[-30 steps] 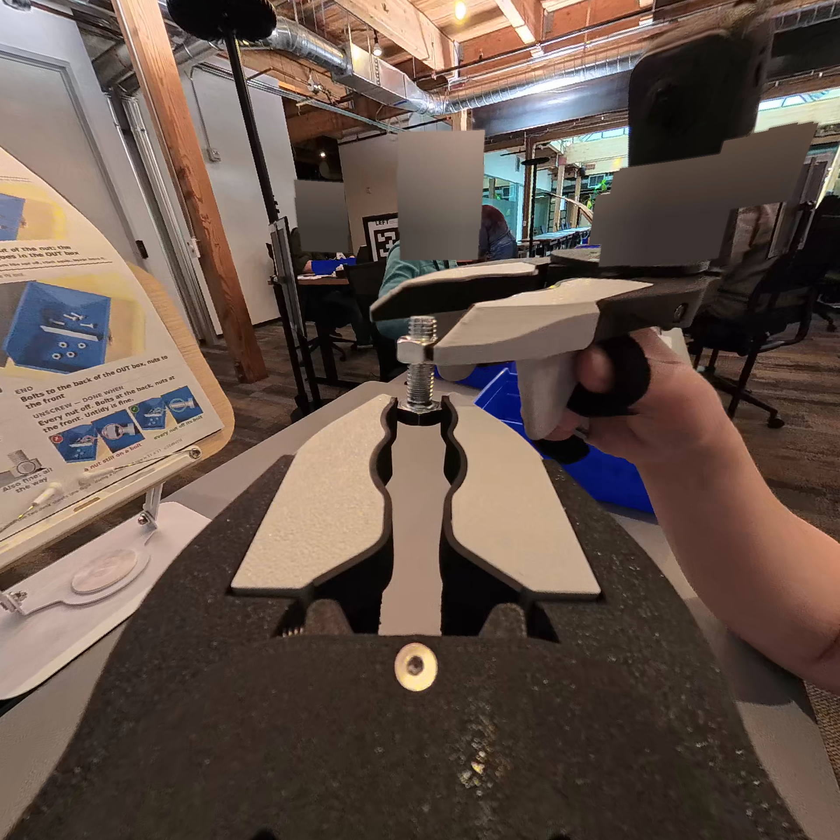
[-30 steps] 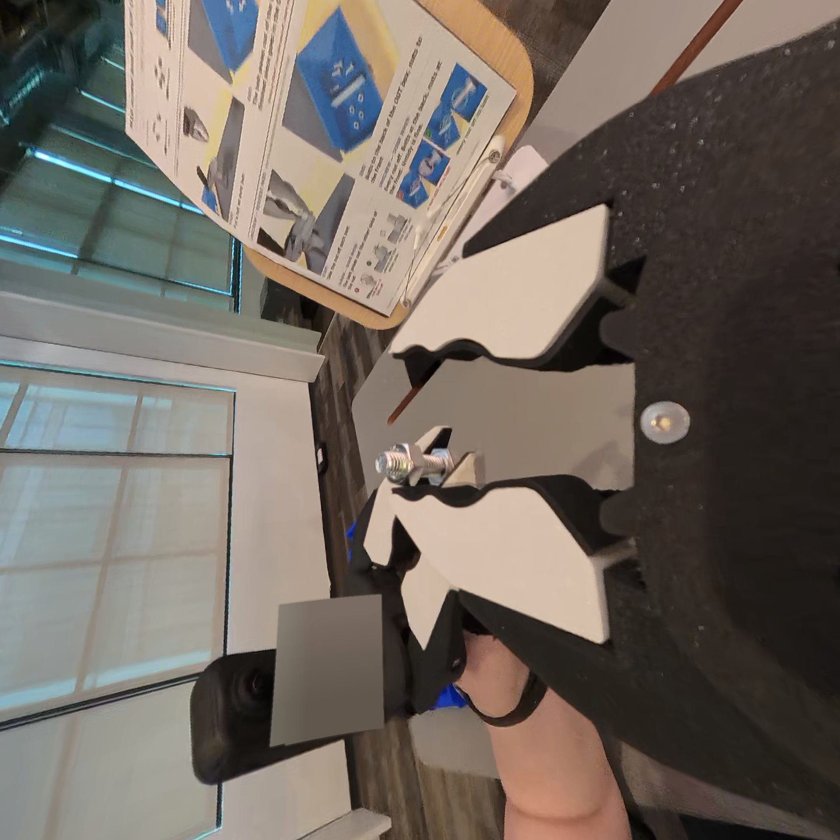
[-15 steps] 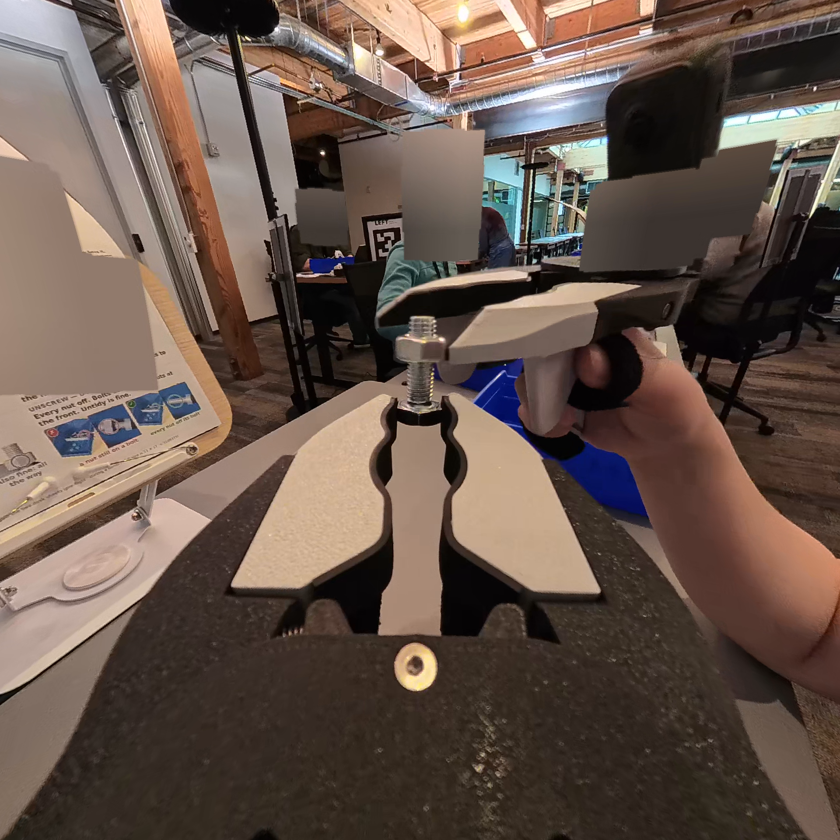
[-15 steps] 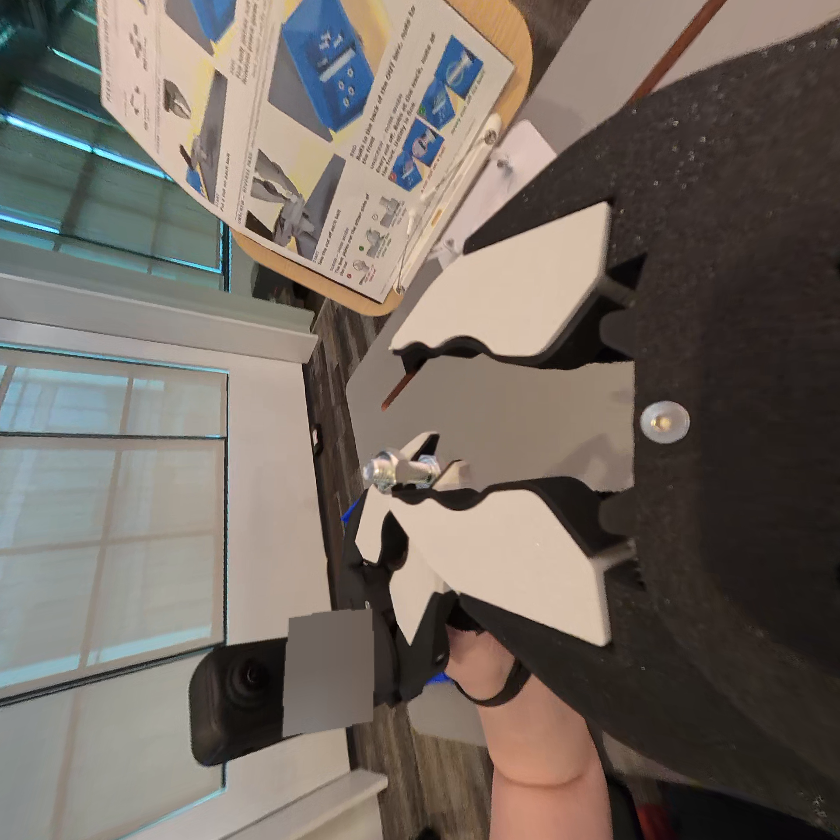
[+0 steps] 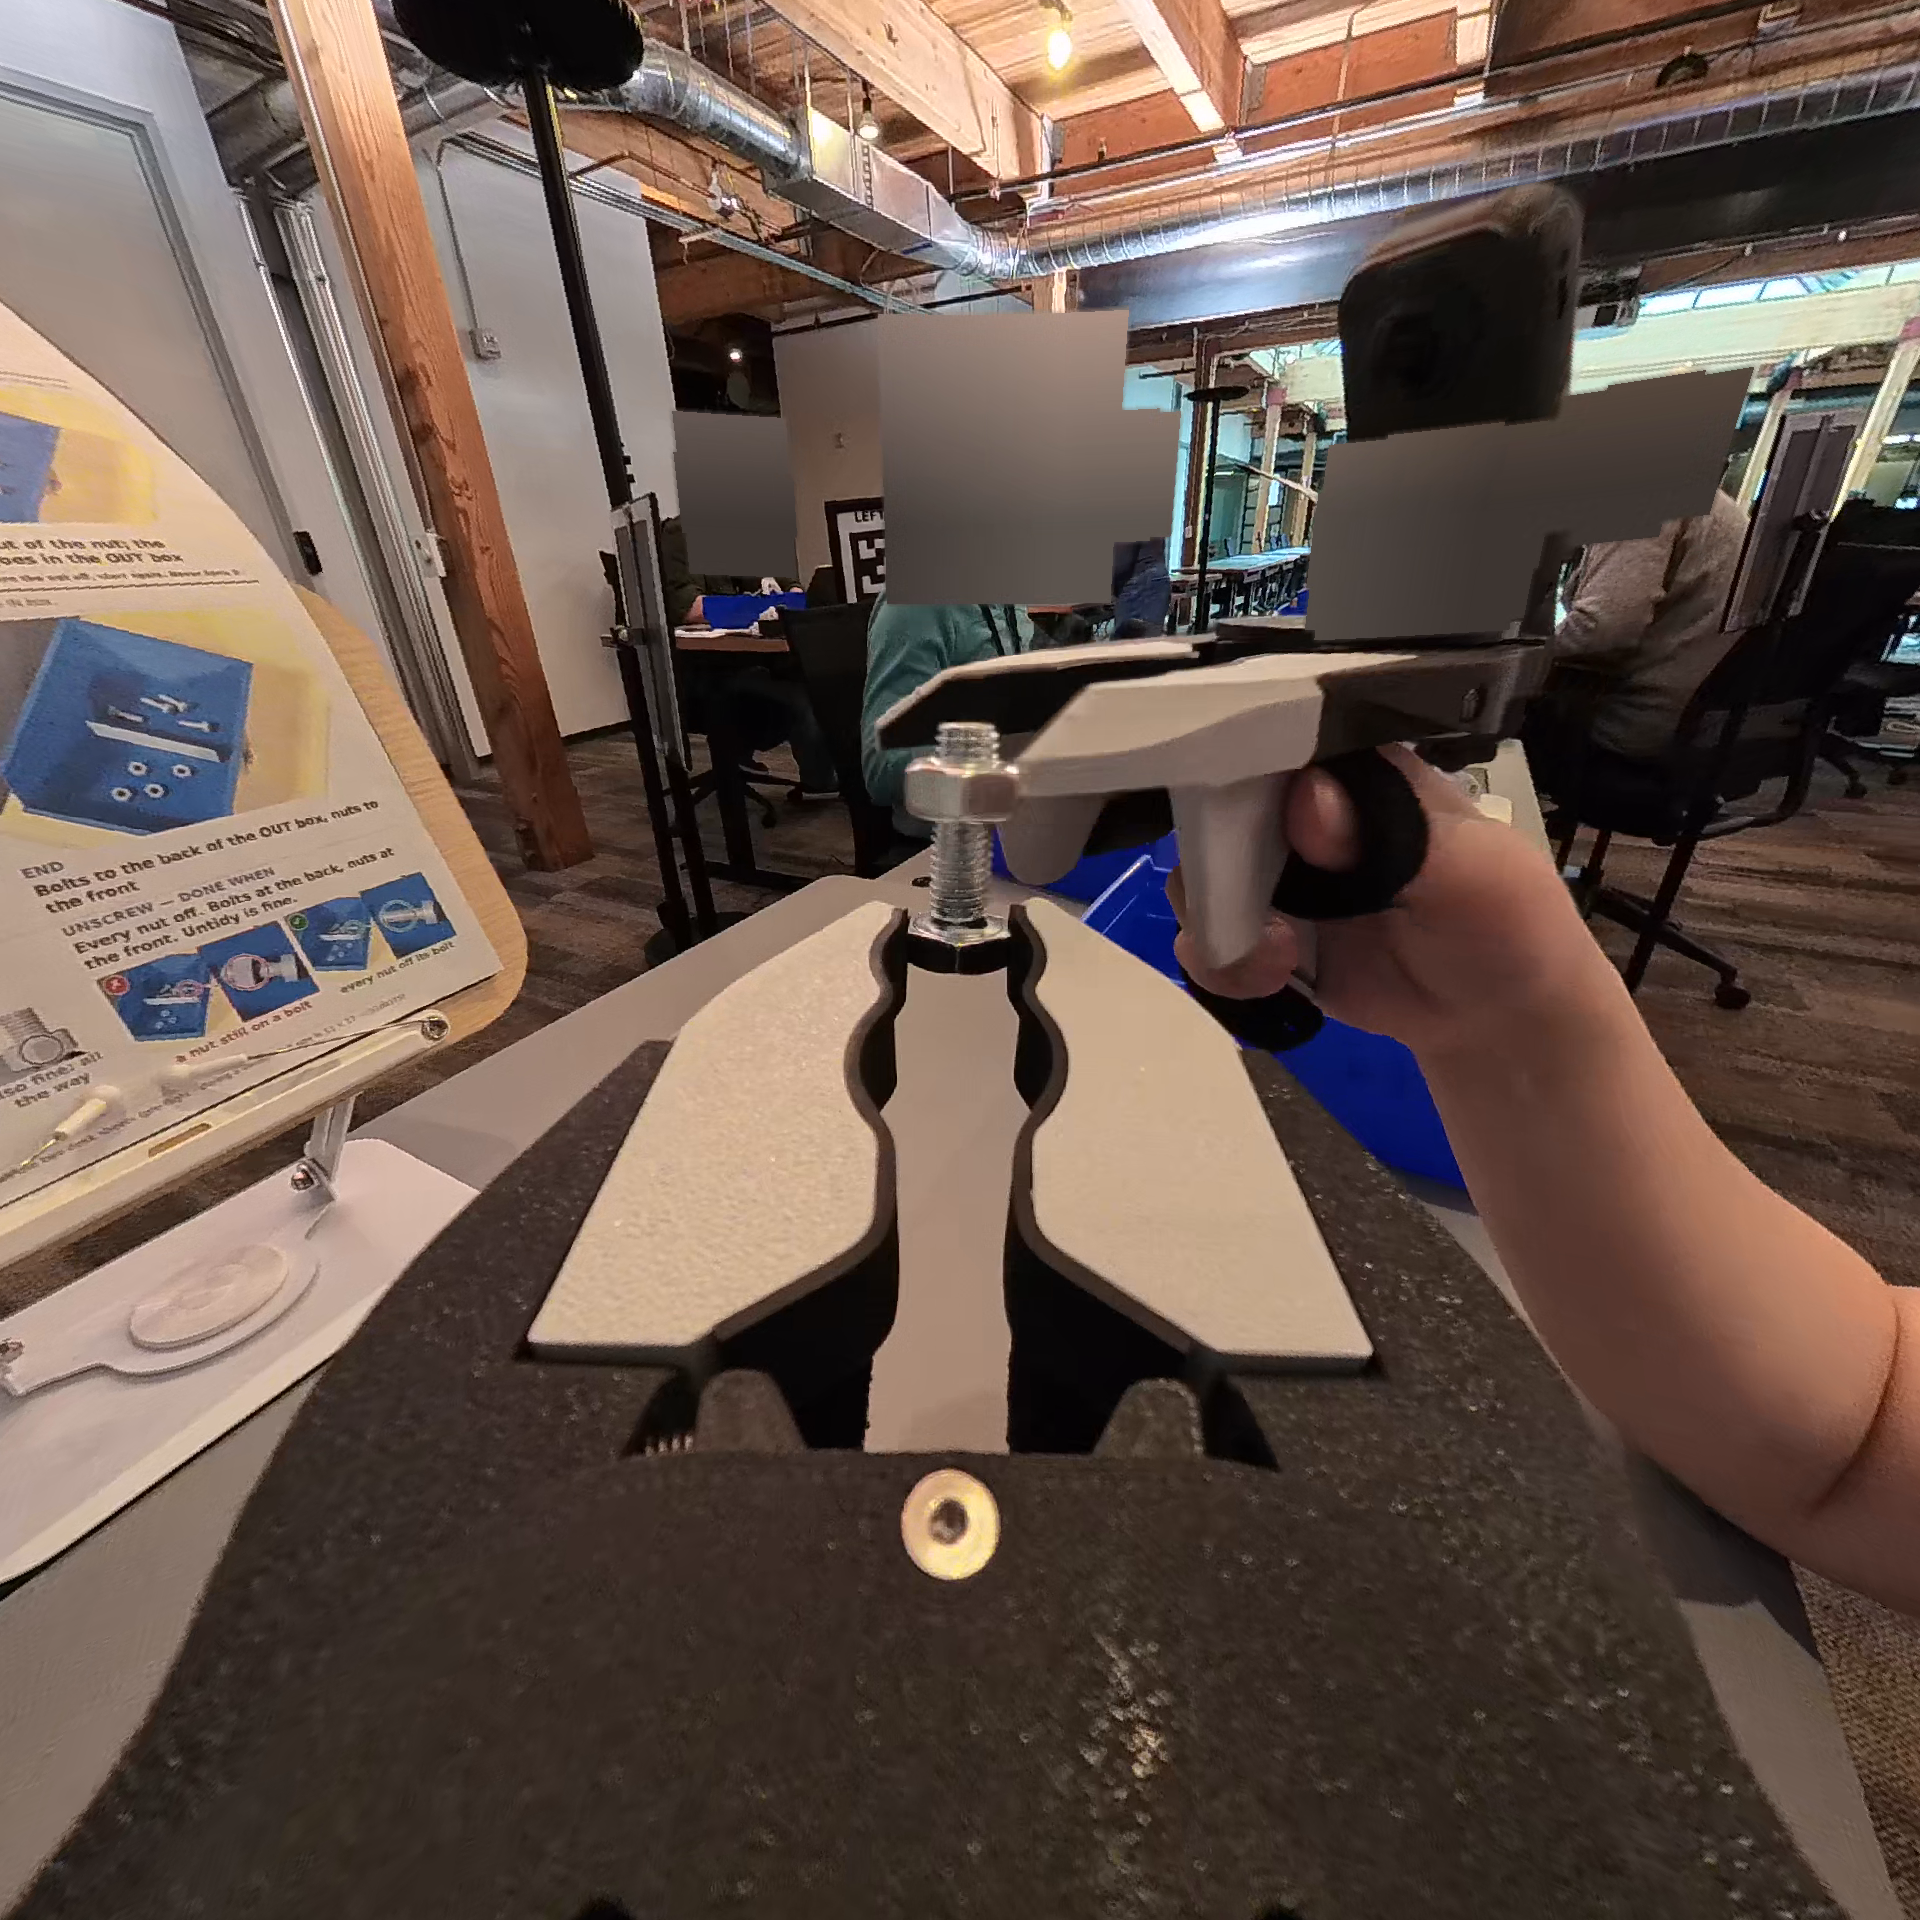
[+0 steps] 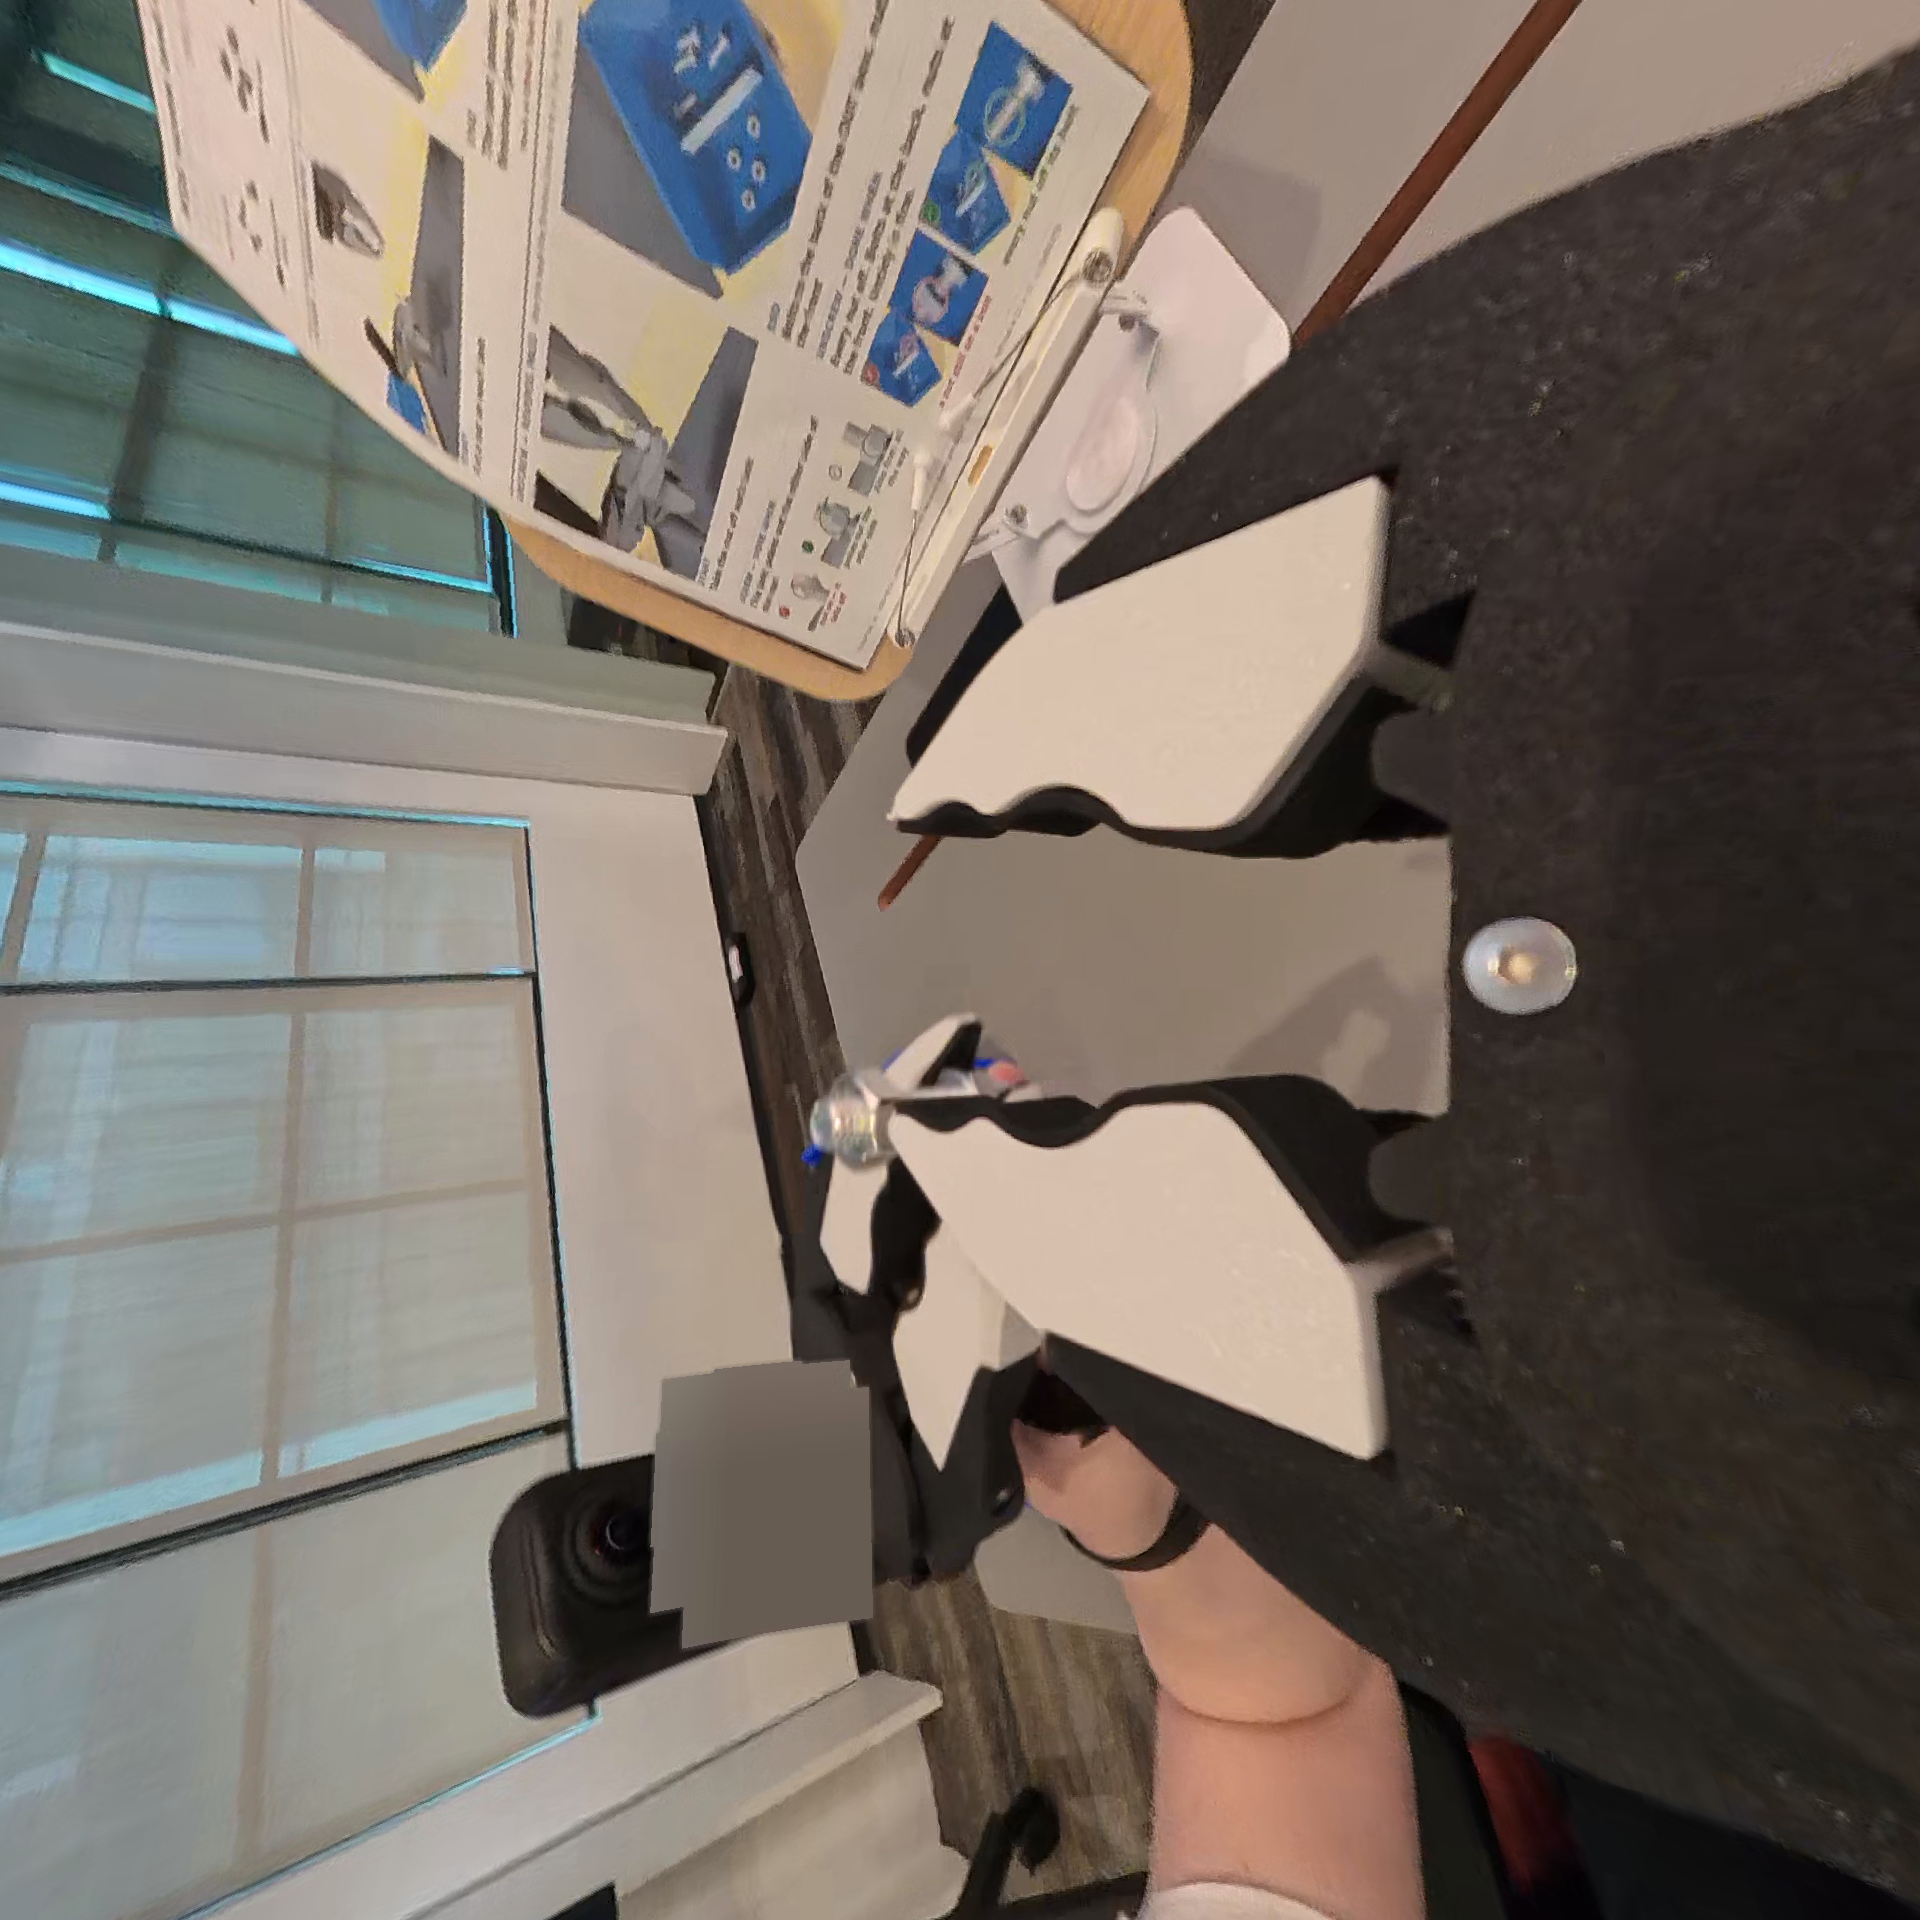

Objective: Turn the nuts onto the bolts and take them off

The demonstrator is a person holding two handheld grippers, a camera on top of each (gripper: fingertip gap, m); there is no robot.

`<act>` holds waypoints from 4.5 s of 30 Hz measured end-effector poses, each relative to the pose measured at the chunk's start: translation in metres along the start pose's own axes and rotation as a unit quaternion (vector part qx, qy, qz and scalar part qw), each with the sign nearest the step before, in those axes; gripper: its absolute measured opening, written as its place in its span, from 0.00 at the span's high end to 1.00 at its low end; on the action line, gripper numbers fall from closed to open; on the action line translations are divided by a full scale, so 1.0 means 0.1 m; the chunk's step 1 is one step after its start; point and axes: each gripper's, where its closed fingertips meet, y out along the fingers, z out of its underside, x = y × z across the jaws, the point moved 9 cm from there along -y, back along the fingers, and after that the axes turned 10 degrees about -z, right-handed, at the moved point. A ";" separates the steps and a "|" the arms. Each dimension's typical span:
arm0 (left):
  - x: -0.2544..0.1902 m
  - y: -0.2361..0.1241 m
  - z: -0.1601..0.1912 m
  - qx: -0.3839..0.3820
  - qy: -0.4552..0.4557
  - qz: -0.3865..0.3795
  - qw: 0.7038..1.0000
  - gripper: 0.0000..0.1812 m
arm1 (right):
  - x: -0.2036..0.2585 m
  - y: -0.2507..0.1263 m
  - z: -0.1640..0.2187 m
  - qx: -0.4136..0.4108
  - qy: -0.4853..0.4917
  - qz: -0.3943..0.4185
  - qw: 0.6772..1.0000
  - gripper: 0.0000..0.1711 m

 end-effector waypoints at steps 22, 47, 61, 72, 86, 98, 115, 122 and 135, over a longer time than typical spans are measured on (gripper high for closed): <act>-0.04 0.00 -0.01 -0.001 -0.001 0.006 1.000 0.90 | 0.09 0.10 0.01 -0.009 -0.010 -0.037 0.999 0.73; -0.04 0.00 -0.01 -0.003 -0.004 0.010 1.000 0.90 | 0.11 0.12 0.00 -0.033 0.011 -0.071 0.997 0.73; -0.06 -0.01 -0.02 -0.008 -0.006 0.012 1.000 0.90 | 0.15 0.12 -0.01 -0.023 -0.005 -0.060 0.998 0.74; -0.05 -0.02 -0.03 -0.011 -0.009 0.012 1.000 0.90 | 0.14 0.09 -0.02 -0.037 0.012 -0.081 0.996 0.75; -0.07 -0.03 -0.05 -0.011 -0.008 0.018 1.000 0.90 | 0.13 0.08 -0.03 -0.038 0.008 -0.078 0.996 0.75; -0.08 -0.04 -0.05 -0.013 -0.010 0.020 1.000 0.90 | 0.15 0.07 -0.04 -0.042 0.008 -0.088 0.995 0.76; -0.10 -0.02 -0.04 -0.007 -0.006 0.020 1.000 0.90 | 0.09 0.07 -0.02 -0.037 0.009 -0.081 0.996 0.75; -0.06 -0.03 -0.05 -0.008 -0.010 0.017 1.000 0.90 | 0.03 0.01 -0.03 -0.045 0.030 -0.089 0.995 0.77; -0.05 -0.02 -0.04 -0.005 -0.008 0.016 1.000 0.90 | -0.02 -0.01 -0.01 -0.033 0.034 -0.086 0.995 0.77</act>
